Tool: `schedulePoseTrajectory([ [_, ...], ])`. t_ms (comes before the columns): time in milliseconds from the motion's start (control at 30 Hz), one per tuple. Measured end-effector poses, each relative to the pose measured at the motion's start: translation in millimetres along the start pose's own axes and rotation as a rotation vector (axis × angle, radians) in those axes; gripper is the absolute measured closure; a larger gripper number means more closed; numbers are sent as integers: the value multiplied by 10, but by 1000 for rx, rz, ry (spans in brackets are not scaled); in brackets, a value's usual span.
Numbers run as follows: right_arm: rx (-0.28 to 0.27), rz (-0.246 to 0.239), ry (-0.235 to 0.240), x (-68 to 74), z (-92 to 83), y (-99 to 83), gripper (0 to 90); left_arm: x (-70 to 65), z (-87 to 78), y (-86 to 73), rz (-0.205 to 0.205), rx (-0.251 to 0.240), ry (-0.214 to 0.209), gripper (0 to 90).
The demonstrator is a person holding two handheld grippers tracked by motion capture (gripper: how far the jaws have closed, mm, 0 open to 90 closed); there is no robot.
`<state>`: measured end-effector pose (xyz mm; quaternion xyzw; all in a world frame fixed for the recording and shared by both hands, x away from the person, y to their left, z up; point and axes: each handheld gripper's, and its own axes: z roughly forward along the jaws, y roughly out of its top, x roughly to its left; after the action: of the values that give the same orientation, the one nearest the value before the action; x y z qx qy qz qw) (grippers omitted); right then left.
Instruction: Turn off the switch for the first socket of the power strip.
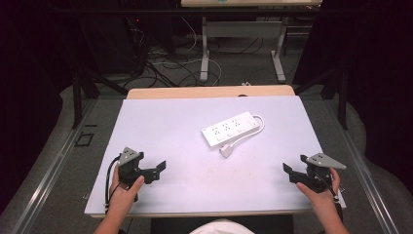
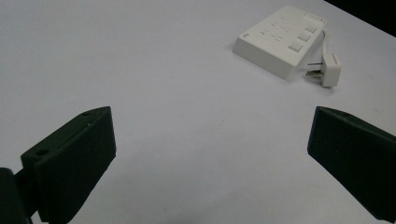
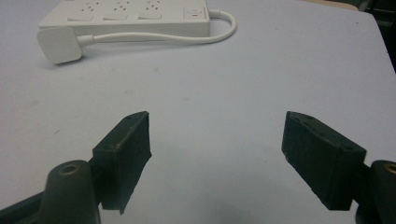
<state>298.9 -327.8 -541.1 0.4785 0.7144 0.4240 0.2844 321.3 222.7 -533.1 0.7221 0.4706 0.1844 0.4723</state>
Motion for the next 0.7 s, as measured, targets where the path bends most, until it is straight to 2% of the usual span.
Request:
schedulePoseTrajectory([
  [67, 4, -20, 6, -5, 9, 9, 229, -3, -14, 1, 4, -1, -10, 7],
  [133, 6, -10, 11, 11, 26, 9, 240, -13, -21, 5, 6, -14, -18, 7],
  [233, -2, -28, 24, 51, 27, 44, 288, -31, -39, 3, 22, -20, -13, 8],
  [333, -2, -30, 31, 98, 26, 93, 318, -48, -48, 1, 20, -33, -9, 9],
  [400, 3, -20, 38, 128, 29, 124, 332, -58, -53, 0, 17, -32, -5, 11],
  [700, 21, -33, 63, 188, 110, 289, 386, -44, -64, 0, 17, -30, 5, 12],
])
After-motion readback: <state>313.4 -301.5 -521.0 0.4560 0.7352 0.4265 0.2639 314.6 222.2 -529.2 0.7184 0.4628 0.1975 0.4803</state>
